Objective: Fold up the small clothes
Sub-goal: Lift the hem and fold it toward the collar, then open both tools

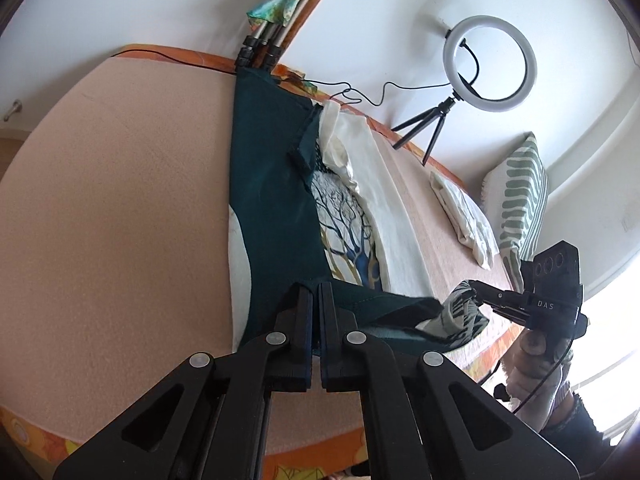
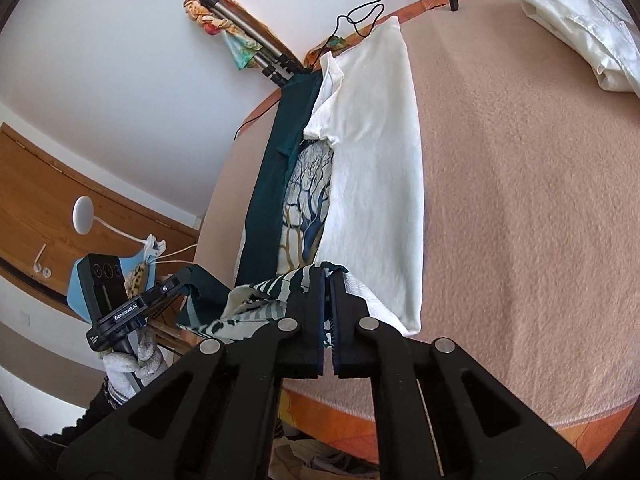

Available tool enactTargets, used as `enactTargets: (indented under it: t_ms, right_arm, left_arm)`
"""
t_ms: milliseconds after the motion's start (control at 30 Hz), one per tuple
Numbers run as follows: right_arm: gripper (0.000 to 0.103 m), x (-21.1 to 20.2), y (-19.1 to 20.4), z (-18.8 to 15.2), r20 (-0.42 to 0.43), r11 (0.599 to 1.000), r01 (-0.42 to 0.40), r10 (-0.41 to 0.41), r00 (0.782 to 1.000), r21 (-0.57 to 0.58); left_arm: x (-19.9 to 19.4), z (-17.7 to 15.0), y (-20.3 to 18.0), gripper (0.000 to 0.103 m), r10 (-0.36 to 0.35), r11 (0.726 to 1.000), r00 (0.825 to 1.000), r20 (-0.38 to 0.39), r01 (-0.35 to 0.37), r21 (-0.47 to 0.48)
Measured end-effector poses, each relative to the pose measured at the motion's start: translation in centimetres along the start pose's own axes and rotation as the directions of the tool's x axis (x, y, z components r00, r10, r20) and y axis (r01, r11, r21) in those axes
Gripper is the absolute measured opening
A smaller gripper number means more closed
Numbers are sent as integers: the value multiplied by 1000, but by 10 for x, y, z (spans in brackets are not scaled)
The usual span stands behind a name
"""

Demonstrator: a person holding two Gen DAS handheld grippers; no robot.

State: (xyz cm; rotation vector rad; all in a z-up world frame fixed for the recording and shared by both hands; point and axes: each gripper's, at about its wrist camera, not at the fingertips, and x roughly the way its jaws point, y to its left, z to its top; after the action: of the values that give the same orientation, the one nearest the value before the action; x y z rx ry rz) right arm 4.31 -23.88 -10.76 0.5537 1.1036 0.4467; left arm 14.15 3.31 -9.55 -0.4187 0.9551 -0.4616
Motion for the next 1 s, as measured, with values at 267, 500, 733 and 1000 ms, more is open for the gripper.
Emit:
enactTargets:
  t_ms: [267,500,733,1000]
  right_arm:
    - [4,45,-18,43,3,993,107,-107,994,47]
    - [4,62,-36,58,7,984,126,-128,992,127]
    - [4,71,-45,64,-16,981,134,-134,991,143]
    - [52,41,-25,70,88,976,214,-216,973,31]
  left_arm:
    - [46,32,21,1,67,997,997,-32,-68,-27]
    - [67,46,29,1,92,995,995,-48,-93,-25]
    - [74,57,28,2,108,994,993,-41,-109,-23]
    - [49,68,21,19,174,985,984,48,-175,-1]
